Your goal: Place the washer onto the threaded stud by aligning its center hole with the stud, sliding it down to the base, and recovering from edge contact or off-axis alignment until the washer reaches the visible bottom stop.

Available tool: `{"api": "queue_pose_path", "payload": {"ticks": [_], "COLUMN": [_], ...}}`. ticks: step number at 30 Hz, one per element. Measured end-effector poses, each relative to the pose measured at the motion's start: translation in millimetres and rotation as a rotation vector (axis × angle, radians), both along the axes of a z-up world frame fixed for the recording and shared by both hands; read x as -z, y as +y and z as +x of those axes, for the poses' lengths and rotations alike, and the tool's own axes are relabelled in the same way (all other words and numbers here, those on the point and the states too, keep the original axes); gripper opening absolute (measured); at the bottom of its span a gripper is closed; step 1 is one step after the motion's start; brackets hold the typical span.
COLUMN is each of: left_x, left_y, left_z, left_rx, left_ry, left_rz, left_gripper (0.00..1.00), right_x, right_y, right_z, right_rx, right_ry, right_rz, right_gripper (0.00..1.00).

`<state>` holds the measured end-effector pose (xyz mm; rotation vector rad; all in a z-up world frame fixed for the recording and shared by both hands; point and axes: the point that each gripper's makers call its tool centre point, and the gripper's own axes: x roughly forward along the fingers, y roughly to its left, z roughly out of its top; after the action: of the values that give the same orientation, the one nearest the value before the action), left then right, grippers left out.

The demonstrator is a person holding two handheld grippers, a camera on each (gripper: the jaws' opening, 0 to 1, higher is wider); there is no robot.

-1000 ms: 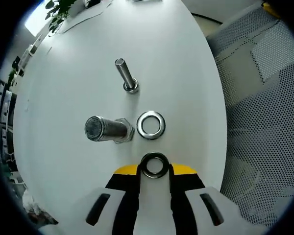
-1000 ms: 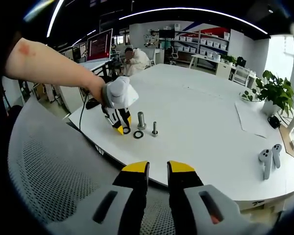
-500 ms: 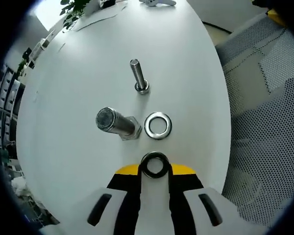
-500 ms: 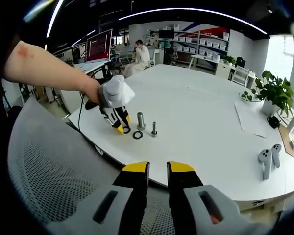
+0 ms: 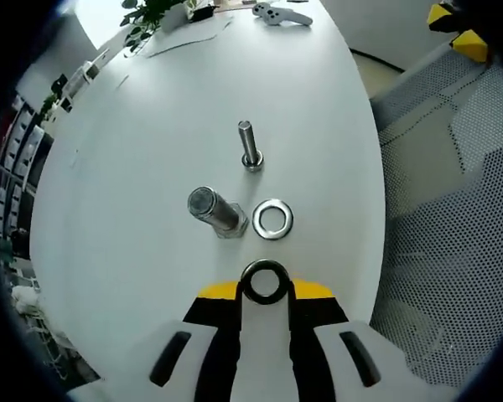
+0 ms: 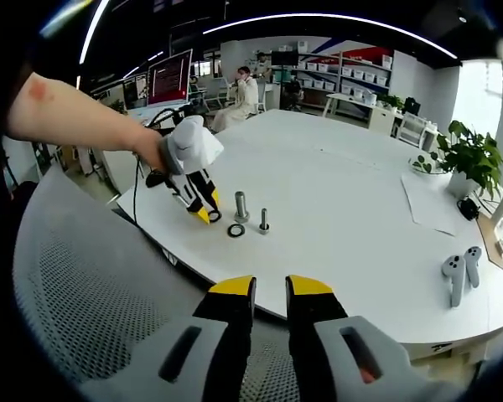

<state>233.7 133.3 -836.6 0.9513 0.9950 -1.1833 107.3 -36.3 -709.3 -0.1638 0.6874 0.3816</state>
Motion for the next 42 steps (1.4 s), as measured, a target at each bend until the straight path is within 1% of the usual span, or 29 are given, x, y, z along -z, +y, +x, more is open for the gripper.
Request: {"api": "queue_pose_path", "payload": {"ticks": [5,9,11,13,17,20,29,32,42], "left_x": [-18.3,-29.2,-35.3,-40.9,-50.6,-54.5,-56.7,-55.0,-47.3], "left_y": [-6.6,-10.1,-11.5,-13.3,-18.1,-21.7,-30.8,-34.3,-42.6], "left_z": [-0.5,0.8,4.0,4.5,5.7,9.7,24.0,29.2,35.1], "left_rx": [0.009,0.013,0.023,0.038,0.047,0.046,0.052,0.038,0.045], "left_ry": [-0.009,-0.021,-0.05,-0.062,-0.062,-0.058,-0.067,-0.058,-0.04], "left_rz": [-0.03,-0.045,-0.047,-0.048,-0.056,-0.06,-0.04,-0.041,-0.017], "left_gripper": [0.19,0.19,0.19,0.19,0.19,0.19,0.19,0.19,0.19], "right_x": [-0.6,-1.1,-1.3,-1.5,-1.7,-1.8,-2.2,-1.7,-1.5], "right_y": [0.2,0.0,-0.2,-0.4,-0.6,-0.6,-1.0,-1.0,-1.1], "right_z": [0.5,0.7,0.9,1.0,1.1,1.2,1.9,1.8,1.7], "right_rx": [-0.001,0.002,0.003,0.004,0.005,0.005,0.011,0.01,0.01], "right_ry": [-0.004,-0.009,-0.009,-0.01,-0.012,-0.013,-0.016,-0.013,-0.012], "right_rz": [0.001,0.003,0.004,0.005,0.006,0.006,0.009,0.007,0.007], "right_gripper": [0.17,0.17,0.17,0.17,0.17,0.17,0.17,0.17,0.17]}}
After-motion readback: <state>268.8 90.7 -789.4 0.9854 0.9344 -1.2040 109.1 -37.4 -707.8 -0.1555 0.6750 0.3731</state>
